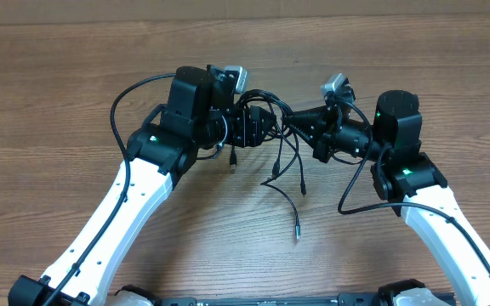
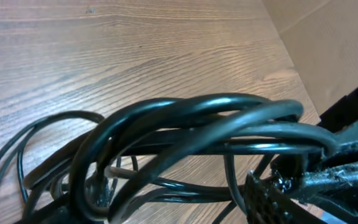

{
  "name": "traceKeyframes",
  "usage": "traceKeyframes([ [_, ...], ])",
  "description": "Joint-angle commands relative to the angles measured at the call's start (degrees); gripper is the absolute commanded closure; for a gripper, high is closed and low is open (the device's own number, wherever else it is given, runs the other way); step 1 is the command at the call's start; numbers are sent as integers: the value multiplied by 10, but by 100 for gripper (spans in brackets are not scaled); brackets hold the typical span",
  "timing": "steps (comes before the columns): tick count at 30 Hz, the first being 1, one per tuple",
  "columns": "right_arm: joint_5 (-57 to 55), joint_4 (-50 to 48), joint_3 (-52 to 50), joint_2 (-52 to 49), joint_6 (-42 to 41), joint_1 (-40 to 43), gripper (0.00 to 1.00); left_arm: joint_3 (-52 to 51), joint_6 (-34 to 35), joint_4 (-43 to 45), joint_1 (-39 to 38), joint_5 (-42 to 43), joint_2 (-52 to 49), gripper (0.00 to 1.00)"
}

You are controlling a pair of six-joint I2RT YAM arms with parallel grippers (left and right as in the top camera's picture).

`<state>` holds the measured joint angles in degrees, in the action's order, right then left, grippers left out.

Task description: Untangle cables

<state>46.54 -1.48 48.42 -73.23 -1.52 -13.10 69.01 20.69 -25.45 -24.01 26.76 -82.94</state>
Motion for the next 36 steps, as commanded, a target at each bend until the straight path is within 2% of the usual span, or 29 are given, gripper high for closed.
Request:
traceKeyframes([
  [1,12,-6,7,12,-4,1,96,2,-75,2,-2,23,-2,30],
  [3,12,-6,7,12,-4,1,96,2,-87,0,-1,22,-2,31],
  [7,12,-6,7,12,-4,1,96,2,-92,0,0,-2,-2,45],
  [9,12,-6,7,12,-4,1,96,2,-92,0,0,-14,-2,46],
  [15,12,-6,7,12,-4,1,96,2,-92,0,0,-22,-2,58],
  [18,17,-6,7,12,-4,1,96,2,-91,0,0,-44,-2,71],
  [22,31,-4,7,12,-4,1,96,2,-90,0,0,-70,-2,96],
  [36,-2,45,7,12,26,1,96,2,-70,11,1,-83,-2,96],
])
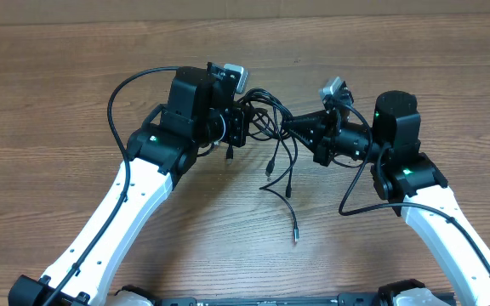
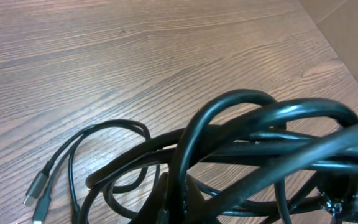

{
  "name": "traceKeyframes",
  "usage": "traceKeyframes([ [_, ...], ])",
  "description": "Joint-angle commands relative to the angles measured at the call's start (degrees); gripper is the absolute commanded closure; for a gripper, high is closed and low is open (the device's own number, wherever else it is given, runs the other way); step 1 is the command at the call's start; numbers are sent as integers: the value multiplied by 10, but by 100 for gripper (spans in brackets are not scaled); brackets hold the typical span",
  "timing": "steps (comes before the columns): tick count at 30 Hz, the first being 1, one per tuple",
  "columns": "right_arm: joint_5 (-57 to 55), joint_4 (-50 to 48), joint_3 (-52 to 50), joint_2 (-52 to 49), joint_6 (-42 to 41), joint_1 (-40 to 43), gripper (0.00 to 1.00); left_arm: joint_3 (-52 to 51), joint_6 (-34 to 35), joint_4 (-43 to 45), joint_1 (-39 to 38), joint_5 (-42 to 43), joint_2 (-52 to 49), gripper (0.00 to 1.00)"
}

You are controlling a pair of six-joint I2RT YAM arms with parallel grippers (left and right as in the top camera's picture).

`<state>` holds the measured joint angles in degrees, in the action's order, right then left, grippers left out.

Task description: Untangle cables

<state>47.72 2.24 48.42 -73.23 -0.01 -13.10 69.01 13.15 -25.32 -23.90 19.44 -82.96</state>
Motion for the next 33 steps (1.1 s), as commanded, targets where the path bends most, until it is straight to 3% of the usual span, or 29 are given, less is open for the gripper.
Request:
traceKeyframes([
  [1,-30,21,7,12,23,1,96,2,17,11,0,-20,-2,96],
  [8,-66,107,7,11,77,1,96,2,99,12,0,-84,-2,96],
  [15,-79,128,7,11,81,1,96,2,174,9,0,-129,-2,96],
  [20,-96,144,7,11,81,1,96,2,281,-21,1,-195,-2,96],
  [26,-96,139,7,11,80,1,96,2,521,-110,3,-268,-2,96],
  [33,-96,125,7,11,80,1,96,2,814,-243,3,-291,-2,96],
])
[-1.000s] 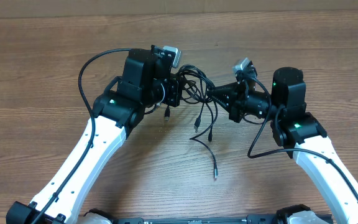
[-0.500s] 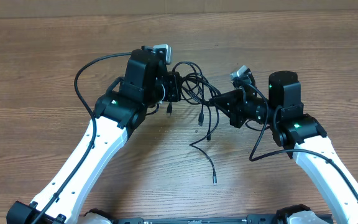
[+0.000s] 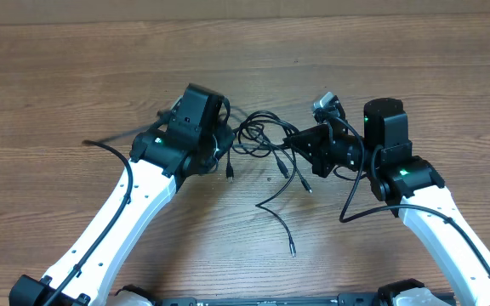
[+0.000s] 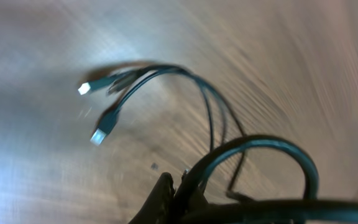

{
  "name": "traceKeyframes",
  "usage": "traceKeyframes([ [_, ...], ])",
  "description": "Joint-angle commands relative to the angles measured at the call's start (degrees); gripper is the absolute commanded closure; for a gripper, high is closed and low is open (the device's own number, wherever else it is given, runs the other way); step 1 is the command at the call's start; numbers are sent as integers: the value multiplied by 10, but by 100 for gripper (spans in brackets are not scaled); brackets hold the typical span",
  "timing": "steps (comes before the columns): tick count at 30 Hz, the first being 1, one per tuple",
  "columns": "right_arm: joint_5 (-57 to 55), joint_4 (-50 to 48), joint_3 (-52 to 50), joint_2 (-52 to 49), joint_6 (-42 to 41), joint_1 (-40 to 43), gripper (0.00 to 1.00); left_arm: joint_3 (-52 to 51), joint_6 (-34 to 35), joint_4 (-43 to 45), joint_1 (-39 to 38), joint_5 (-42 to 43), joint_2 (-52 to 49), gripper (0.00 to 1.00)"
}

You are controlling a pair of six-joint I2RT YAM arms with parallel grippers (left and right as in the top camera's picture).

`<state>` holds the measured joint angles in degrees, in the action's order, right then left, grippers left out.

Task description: Untangle cables

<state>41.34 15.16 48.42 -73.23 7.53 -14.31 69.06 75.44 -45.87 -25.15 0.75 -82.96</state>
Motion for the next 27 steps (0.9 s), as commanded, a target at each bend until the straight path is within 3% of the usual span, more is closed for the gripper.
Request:
traceKeyframes([
  [1,-32,-5,7,11,5,13,96,2,224,-52,16,-104,-2,95],
  [12,-32,-5,7,11,5,13,96,2,441,-167,16,-100,-2,94],
  [16,-32,-5,7,11,5,13,96,2,440,-174,16,-103,-2,93],
  [20,-32,-5,7,11,5,13,96,2,439,-169,16,-103,-2,85],
  [22,-32,-7,7,11,5,13,96,2,423,-172,16,-102,-2,56],
  [23,-32,-9,7,11,5,13,96,2,410,-172,16,-102,-2,36],
  [24,-32,-11,7,11,5,13,96,2,393,-171,16,-103,-2,23],
  [26,-32,-14,7,11,5,13,96,2,357,-171,16,-104,-2,1],
  [27,-32,-14,7,11,5,13,96,2,332,-171,16,-107,-2,0],
])
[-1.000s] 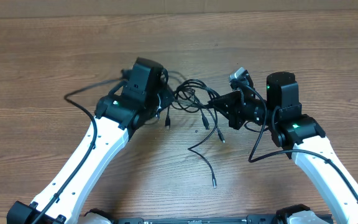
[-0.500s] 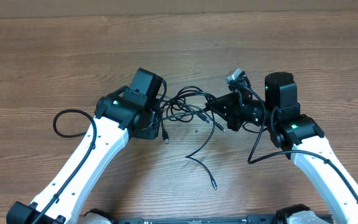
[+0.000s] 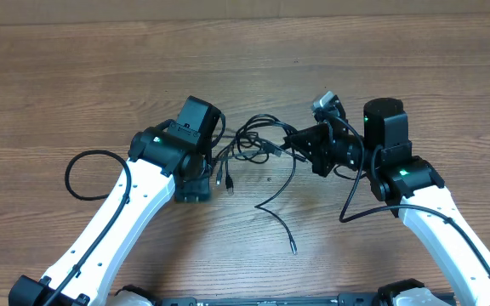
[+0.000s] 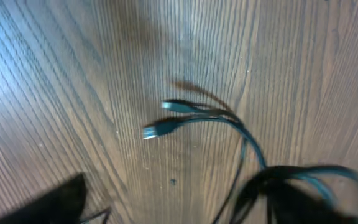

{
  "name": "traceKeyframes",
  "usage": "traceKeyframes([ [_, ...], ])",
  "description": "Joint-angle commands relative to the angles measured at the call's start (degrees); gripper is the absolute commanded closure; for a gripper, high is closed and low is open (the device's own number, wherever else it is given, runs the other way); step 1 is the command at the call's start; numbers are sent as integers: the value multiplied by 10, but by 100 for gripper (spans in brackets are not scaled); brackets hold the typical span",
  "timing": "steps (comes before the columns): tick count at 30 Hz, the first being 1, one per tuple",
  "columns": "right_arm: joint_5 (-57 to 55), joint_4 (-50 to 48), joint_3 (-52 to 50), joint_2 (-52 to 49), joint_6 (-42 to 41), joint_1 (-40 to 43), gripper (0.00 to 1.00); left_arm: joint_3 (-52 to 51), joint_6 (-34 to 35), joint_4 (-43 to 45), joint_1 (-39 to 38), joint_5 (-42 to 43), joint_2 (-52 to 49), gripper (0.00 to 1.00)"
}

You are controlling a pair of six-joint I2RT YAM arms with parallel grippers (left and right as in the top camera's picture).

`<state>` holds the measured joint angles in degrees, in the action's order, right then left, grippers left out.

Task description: Untangle cables

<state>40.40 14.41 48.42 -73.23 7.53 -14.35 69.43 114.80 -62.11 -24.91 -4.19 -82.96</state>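
Note:
A tangle of thin black cables lies on the wooden table between my arms. One strand trails toward the front to a plug. My right gripper is shut on the tangle's right side. My left gripper points down at the table left of the tangle. In the blurred left wrist view its jaws stand far apart with bare wood between them. Two plug ends lie ahead of them and a dark cable loop sits by the right finger.
The left arm's own black cable makes a loop out to the left over the table. The wooden table stretches away at the back. A small dark speck marks the wood under the left wrist.
My left gripper was among the cable loops at the tangle's left. It now sits nearer the front, pointing down with its jaws apart, and two plugs lie beside it. The right arm has not moved.
Both grippers first held the tangle raised between them, the left one shut on thick loops. It was still shut on them a second later. Then both arms were lower and the cables spread out. Now the left jaws are apart, and the right gripper still holds.

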Motion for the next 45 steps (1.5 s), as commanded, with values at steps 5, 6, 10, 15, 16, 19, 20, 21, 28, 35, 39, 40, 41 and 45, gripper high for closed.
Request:
traceKeyframes([
  [5,-23,-8,7,11,5,14,96,-2,-150,-25,13,-101,5,0],
  [6,-23,-8,7,11,5,14,96,-2,-156,-31,13,-110,10,0],
  [10,-23,-8,7,11,5,14,96,5,-203,-36,13,-153,49,0],
  [15,-23,-8,7,11,5,14,96,42,-399,6,13,-219,96,0],
  [16,-23,-8,7,11,5,14,96,46,-440,20,13,-219,104,0],
  [19,-22,-8,7,11,5,14,96,49,-506,56,13,-217,121,0],
  [20,-22,-8,7,11,5,14,96,49,-506,57,13,-217,121,0],
  [21,-22,-8,7,11,5,14,96,49,-506,56,13,-217,120,0],
  [28,-7,-18,7,11,5,14,96,49,-636,87,12,-162,118,0],
  [35,73,-143,7,11,-101,19,96,49,-700,108,12,-137,118,0],
  [39,73,-217,7,11,-215,40,96,49,-700,122,13,-110,118,1],
  [40,75,-231,7,11,-245,47,96,49,-701,127,13,-107,118,0],
  [41,80,-243,7,11,-266,52,96,49,-701,132,13,-106,118,0],
  [45,131,-306,7,11,-374,81,96,49,-718,163,13,-81,118,0],
])
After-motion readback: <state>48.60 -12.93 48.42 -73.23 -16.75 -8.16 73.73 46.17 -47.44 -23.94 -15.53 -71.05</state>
